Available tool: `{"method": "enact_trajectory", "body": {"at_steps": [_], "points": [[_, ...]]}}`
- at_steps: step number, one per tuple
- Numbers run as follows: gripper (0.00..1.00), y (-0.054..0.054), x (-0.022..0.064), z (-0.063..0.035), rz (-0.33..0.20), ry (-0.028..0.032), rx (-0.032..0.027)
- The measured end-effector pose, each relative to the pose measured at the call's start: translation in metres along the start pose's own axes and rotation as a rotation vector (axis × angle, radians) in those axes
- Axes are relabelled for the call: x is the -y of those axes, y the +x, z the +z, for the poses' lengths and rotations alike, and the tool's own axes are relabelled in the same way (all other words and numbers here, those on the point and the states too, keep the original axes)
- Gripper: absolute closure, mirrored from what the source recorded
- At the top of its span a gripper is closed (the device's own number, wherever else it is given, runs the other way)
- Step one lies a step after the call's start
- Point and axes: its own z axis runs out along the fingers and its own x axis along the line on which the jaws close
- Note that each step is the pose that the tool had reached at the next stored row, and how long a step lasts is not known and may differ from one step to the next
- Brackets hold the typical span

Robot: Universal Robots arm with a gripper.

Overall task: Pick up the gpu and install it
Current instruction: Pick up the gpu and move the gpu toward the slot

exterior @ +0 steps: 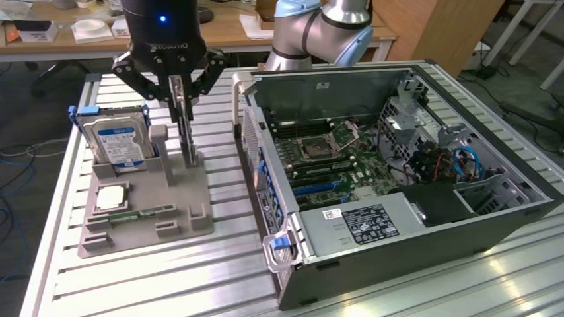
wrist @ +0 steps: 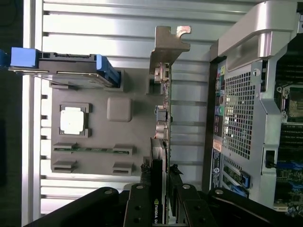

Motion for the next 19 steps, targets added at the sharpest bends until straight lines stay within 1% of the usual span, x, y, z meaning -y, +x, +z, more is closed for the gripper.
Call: {"method": "enact_trajectory", "body": {"at_steps": [4, 10, 14, 19], "points": [[0.74, 0.000, -0.0002, -0.0093, 0.000, 0.0001, -0.0002], [0.74, 0.000, -0.0006, -0.0283, 0.000, 0.0001, -0.0001], [0.74, 0.000, -0.0008, -0.0360, 0.000, -0.0013, 0.0001], [0.74, -0.001, -0.0011, -0.0543, 0.000, -0.0023, 0.0000]]}}
